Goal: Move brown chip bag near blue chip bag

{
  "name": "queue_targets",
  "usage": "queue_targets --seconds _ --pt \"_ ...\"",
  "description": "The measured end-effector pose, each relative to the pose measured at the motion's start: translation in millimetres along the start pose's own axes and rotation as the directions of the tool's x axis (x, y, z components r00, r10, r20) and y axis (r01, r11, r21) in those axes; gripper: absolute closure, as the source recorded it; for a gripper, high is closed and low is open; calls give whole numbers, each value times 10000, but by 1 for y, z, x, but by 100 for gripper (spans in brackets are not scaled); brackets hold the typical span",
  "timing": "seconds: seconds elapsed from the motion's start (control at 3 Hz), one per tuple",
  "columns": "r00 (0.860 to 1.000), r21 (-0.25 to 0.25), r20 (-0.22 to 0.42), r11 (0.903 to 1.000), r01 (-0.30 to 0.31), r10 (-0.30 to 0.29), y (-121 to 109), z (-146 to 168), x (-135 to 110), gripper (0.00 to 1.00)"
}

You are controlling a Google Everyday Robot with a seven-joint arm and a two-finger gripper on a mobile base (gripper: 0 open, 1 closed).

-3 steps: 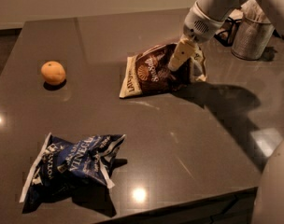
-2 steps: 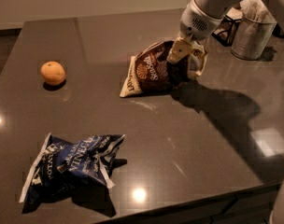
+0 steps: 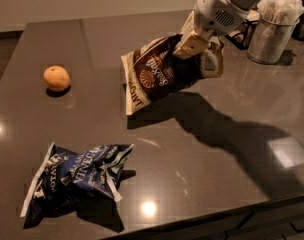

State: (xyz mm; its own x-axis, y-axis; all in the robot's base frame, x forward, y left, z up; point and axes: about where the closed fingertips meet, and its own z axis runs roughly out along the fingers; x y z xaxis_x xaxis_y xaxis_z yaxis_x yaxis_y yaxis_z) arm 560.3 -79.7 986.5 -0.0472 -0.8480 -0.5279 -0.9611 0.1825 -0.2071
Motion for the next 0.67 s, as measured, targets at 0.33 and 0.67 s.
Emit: queue_targets --seconds 0.33,0.67 --pt "9942 -225 729 9965 805 -787 28 -22 -21 100" --pt "9894 -1006 1162 9900 986 -868 53 -24 -32 83"
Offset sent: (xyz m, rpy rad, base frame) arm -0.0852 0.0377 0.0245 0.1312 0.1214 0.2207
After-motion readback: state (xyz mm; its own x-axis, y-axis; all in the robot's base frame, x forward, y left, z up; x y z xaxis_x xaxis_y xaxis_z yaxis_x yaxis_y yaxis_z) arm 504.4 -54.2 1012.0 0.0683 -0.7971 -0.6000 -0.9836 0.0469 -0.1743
